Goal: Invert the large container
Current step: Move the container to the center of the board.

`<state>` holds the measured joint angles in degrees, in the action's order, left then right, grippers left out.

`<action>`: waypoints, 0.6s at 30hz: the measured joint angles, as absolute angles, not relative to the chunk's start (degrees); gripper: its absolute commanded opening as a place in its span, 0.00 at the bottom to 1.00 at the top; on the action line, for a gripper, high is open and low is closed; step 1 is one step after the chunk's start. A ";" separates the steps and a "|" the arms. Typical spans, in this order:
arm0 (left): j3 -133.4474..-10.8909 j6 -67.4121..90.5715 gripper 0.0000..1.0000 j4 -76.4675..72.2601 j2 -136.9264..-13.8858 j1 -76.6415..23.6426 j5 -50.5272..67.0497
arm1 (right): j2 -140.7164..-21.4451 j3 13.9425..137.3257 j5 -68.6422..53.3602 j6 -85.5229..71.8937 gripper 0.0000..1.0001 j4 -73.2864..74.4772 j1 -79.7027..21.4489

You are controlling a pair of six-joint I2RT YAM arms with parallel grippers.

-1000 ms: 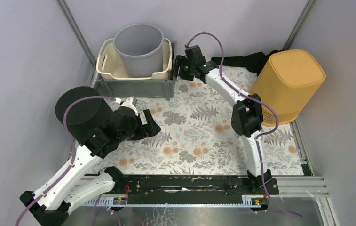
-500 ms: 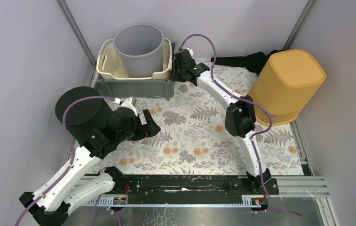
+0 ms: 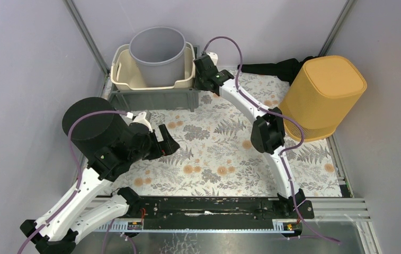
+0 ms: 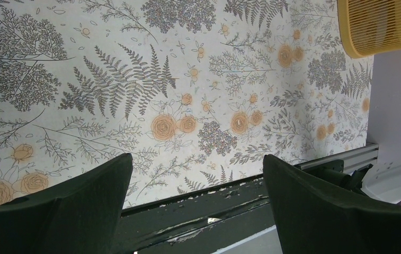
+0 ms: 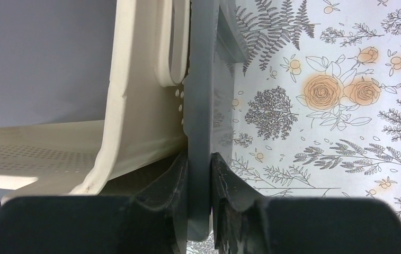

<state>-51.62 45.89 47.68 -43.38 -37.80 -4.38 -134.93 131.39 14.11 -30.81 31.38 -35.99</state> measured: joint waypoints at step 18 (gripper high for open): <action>-50.85 45.87 1.00 47.68 -42.70 -37.80 -4.34 | -120.46 107.55 13.54 -30.39 0.04 22.59 -28.86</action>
